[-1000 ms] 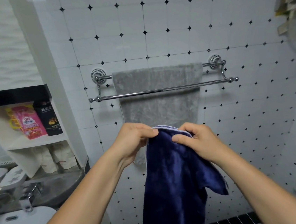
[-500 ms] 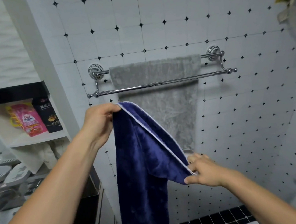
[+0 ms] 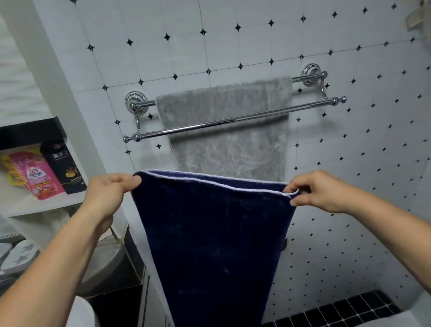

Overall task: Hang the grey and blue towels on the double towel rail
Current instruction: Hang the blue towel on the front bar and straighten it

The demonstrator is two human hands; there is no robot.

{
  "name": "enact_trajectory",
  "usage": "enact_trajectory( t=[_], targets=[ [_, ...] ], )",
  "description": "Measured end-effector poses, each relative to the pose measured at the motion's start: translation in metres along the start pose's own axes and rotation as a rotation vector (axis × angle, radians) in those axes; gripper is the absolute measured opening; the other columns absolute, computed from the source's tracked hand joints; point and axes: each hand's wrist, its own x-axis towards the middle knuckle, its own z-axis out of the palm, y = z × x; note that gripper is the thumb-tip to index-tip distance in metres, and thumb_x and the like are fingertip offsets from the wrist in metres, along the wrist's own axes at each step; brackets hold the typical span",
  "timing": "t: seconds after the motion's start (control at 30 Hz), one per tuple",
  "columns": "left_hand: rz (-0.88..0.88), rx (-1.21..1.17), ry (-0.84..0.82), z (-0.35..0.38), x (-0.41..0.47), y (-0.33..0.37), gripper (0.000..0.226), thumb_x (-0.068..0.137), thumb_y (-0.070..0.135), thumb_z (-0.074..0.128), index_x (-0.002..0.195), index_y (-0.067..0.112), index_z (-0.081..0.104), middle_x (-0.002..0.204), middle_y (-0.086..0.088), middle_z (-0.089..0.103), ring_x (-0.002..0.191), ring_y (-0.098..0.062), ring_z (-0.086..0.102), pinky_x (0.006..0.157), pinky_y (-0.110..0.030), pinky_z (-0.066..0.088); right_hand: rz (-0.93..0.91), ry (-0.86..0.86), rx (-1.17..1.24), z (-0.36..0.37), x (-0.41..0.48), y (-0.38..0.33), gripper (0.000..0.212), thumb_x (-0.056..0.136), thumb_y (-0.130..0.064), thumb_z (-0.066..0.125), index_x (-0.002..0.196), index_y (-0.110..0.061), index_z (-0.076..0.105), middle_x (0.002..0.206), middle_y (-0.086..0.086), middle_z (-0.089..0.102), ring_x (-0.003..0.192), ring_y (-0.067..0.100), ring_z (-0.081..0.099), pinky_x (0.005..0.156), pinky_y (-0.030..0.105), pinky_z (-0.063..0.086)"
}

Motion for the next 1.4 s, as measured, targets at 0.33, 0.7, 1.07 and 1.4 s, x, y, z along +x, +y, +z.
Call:
enact_trajectory(
  t=[0.33,0.7,1.07,1.4],
  targets=[
    [-0.043,0.034,-0.049,0.002,0.015,-0.017,0.016,0.084,0.009,0.072,0.084,-0.006,0.067,0.055,-0.007,0.048,0.048,-0.015,0.037,0.046,-0.023,0.029,0.072,0.075,-0.357,-0.026,0.025,-0.014,0.029,0.078,-0.038,0.076,0.062,-0.023,0.058,0.069,0.003,0.064,0.067,0.020,0.057,0.057,0.029,0.041],
    [-0.110,-0.247,0.056,0.017,0.036,-0.045,0.016,0.081,-0.001,0.073,0.094,-0.003,0.063,0.054,-0.006,0.057,0.038,-0.008,0.050,0.041,-0.017,0.045,0.206,0.277,0.690,-0.034,0.032,-0.010,0.035,0.069,-0.002,0.082,0.099,-0.015,0.071,0.060,-0.003,0.054,0.055,0.015,0.045,0.053,0.020,0.040],
    [-0.203,-0.514,-0.272,0.019,0.037,-0.024,0.011,0.081,-0.008,0.062,0.085,0.002,0.062,0.061,-0.006,0.059,0.040,-0.006,0.052,0.037,-0.014,0.043,0.218,0.225,1.008,-0.040,0.030,-0.016,0.011,0.087,-0.012,0.063,0.097,-0.007,0.064,0.071,0.001,0.069,0.055,0.017,0.071,0.037,0.019,0.048],
    [-0.169,0.055,-0.661,0.012,0.029,-0.024,0.008,0.093,-0.003,0.055,0.089,-0.001,0.062,0.088,-0.032,0.067,0.078,-0.036,0.074,0.062,-0.030,0.061,0.240,-0.131,0.606,-0.025,0.029,-0.015,0.015,0.093,-0.013,0.060,0.093,0.002,0.059,0.087,0.021,0.072,0.079,0.033,0.074,0.060,0.026,0.059]
  ],
)
